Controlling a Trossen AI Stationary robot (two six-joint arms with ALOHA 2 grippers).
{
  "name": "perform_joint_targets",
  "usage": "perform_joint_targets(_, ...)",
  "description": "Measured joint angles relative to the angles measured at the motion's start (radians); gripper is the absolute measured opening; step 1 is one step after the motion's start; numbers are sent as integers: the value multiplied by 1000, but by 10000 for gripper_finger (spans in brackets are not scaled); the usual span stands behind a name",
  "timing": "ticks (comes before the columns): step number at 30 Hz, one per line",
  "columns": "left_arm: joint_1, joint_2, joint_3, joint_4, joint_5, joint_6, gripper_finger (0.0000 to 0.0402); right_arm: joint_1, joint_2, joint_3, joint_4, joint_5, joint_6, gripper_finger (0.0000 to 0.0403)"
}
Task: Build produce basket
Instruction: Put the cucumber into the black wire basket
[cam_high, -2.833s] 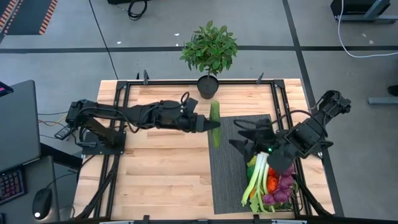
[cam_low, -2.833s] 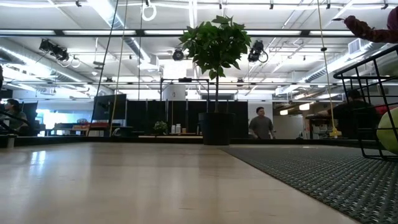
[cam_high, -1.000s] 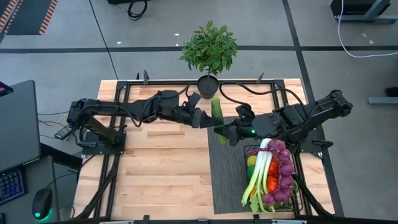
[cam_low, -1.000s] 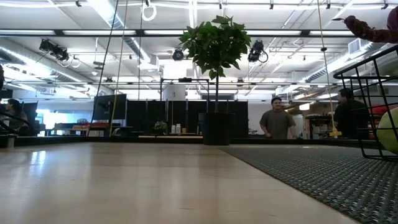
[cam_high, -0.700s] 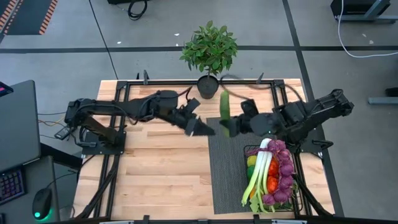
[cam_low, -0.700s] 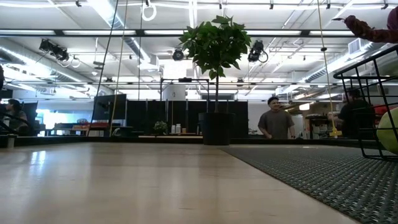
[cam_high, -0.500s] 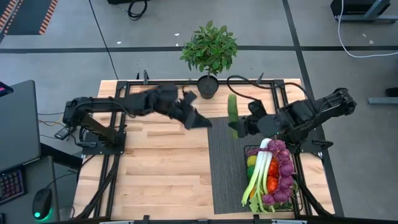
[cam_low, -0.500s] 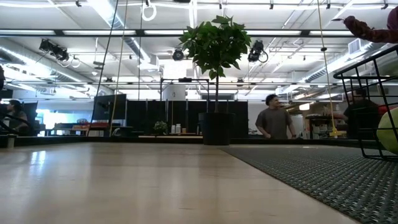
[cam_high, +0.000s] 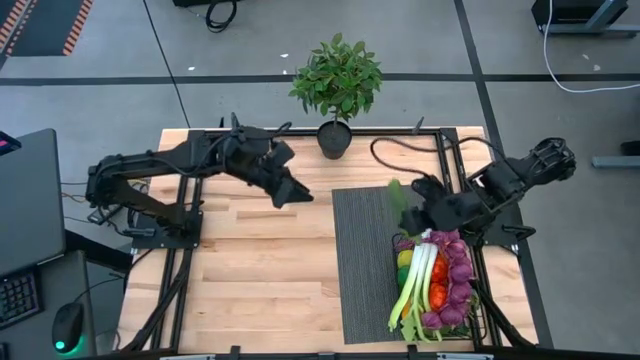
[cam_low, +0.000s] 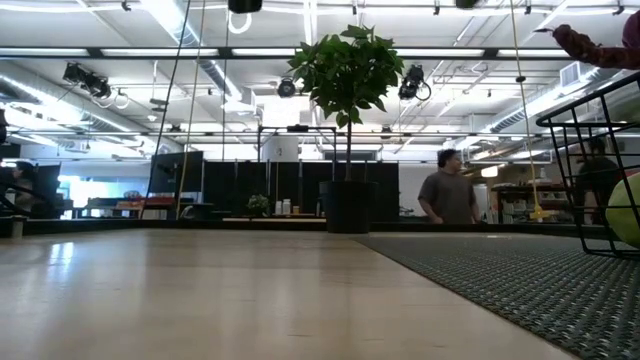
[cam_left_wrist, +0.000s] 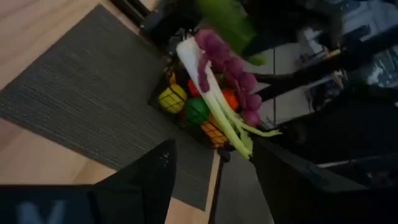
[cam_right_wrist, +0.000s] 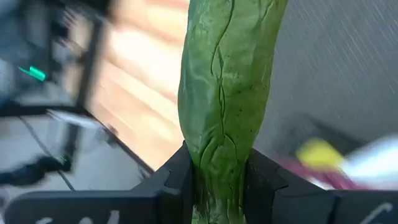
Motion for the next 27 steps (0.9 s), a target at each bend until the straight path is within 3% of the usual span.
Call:
perform_joint_targets(7, -1, -31, -1, -156, -53, 46, 197, 49, 3, 0, -111, -203, 92, 99)
perform_joint_targets(13, -2, -31, 0, -139, -58, 49, 182, 88, 3, 0, -116, -299, 149, 100)
perform_joint_targets(21, -1, -31, 0, -139, -59, 59, 172, 190, 4, -34, -121, -549, 348, 101)
perform_joint_targets(27, -11, -30, 0, -139, -70, 58, 171, 301, 21, -56, -114, -574, 517, 101)
